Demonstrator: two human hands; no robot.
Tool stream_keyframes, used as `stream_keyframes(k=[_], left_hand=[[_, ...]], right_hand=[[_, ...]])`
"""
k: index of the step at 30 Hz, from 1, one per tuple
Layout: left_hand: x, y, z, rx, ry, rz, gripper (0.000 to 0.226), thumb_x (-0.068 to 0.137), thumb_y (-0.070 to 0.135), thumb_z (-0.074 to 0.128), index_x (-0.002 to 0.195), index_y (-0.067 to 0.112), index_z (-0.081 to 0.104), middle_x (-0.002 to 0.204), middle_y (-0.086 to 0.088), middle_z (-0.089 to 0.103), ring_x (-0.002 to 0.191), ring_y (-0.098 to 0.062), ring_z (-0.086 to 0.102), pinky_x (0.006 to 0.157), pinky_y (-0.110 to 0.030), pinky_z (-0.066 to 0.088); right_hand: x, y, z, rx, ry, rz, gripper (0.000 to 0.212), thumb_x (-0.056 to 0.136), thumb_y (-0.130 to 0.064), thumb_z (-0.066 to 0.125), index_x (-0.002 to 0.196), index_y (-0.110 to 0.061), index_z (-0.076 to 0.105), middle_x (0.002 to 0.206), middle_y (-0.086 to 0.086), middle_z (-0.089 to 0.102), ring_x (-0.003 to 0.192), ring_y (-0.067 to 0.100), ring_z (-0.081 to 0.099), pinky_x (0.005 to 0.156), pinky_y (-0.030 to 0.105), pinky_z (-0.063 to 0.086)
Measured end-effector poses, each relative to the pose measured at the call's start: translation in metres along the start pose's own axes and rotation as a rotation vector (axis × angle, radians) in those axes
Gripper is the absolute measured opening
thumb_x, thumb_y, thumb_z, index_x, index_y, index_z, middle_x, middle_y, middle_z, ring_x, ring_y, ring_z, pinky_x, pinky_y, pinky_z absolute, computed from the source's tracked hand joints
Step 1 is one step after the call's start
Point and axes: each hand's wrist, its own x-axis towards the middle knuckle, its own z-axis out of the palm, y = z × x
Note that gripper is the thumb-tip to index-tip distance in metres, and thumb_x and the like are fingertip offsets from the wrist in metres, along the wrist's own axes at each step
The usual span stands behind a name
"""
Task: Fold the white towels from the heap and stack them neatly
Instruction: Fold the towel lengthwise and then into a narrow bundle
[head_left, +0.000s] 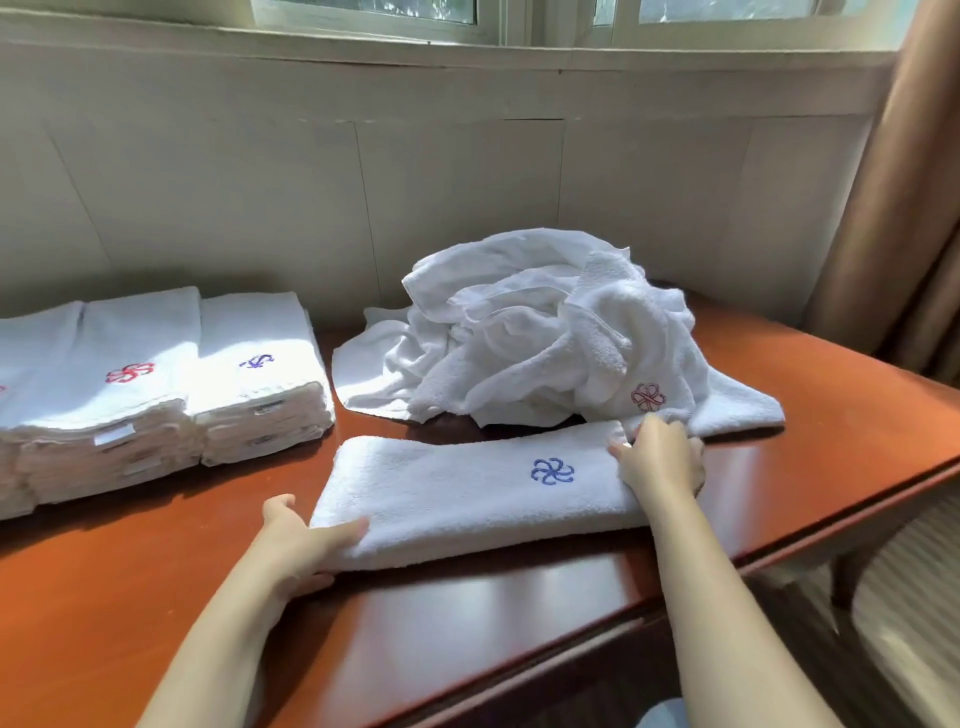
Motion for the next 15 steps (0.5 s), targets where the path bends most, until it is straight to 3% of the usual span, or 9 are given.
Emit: stream_keyframes(k=[3,5,6,8,10,12,15], left_hand=[[-0.006,-0.001,0.014,-0.395,0.204,0.072,0.087,0.088,0.016,0.066,0.15,0.024,0.006,0.146,-0.015,0.031,0.104,-0.031,0.059,0.074,-0.036,0.052],[-0.018,-0.003,0.031,-0.639,0.291,0.095,0.08,0.092,0.013,0.058,0.15,0.027,0.003,0.146,-0.015,0.033,0.113,-0.029,0.056,0.087,-0.036,0.047],[-0.026,-0.007,0.042,-0.627,0.298,0.121,0.081,0.093,0.014,0.058,0.15,0.031,0.004,0.147,-0.012,0.032,0.12,-0.027,0.052,0.094,-0.037,0.045],[-0.04,-0.014,0.059,-0.441,0.233,0.24,0.079,0.091,0.017,0.06,0.147,0.044,0.012,0.142,0.004,0.038,0.121,-0.015,0.048,0.1,-0.031,0.04],[-0.041,-0.02,0.068,-0.241,0.065,0.334,0.061,0.092,0.015,0.059,0.138,0.046,0.035,0.127,0.017,0.05,0.105,0.0,0.05,0.088,-0.019,0.038],[-0.034,-0.021,0.067,-0.196,-0.084,0.292,0.044,0.093,0.012,0.056,0.134,0.027,0.051,0.129,0.014,0.053,0.112,-0.001,0.049,0.096,-0.018,0.035],[-0.017,-0.016,0.052,-0.357,-0.094,0.189,0.042,0.096,0.01,0.053,0.137,0.003,0.049,0.138,0.0,0.05,0.127,-0.014,0.046,0.114,-0.036,0.032]], right_hand=[[-0.012,-0.029,0.004,-0.061,0.122,-0.351,0.03,0.084,-0.009,0.054,0.113,-0.013,0.059,0.116,0.012,0.055,0.11,0.034,0.048,0.091,0.038,0.037],[-0.027,-0.056,0.019,-0.033,0.027,-0.647,0.029,0.087,-0.022,0.055,0.115,-0.016,0.06,0.115,0.006,0.059,0.111,0.029,0.05,0.093,0.036,0.035],[-0.034,-0.067,0.029,-0.063,-0.057,-0.731,0.032,0.09,-0.032,0.052,0.118,-0.018,0.058,0.118,0.004,0.059,0.115,0.027,0.049,0.098,0.036,0.032],[-0.045,-0.08,0.045,-0.186,-0.26,-0.73,0.045,0.093,-0.048,0.04,0.13,-0.023,0.049,0.131,0.006,0.054,0.125,0.026,0.044,0.109,0.044,0.021],[-0.047,-0.085,0.05,-0.245,-0.36,-0.643,0.057,0.093,-0.058,0.032,0.14,-0.026,0.039,0.14,0.009,0.046,0.129,0.03,0.039,0.112,0.051,0.014],[-0.049,-0.087,0.046,-0.28,-0.36,-0.601,0.062,0.091,-0.063,0.031,0.141,-0.026,0.037,0.141,0.011,0.042,0.128,0.032,0.039,0.11,0.05,0.018],[-0.057,-0.091,0.031,-0.294,-0.42,-0.57,0.063,0.087,-0.063,0.042,0.136,-0.023,0.041,0.136,0.009,0.045,0.125,0.03,0.043,0.102,0.044,0.03]])
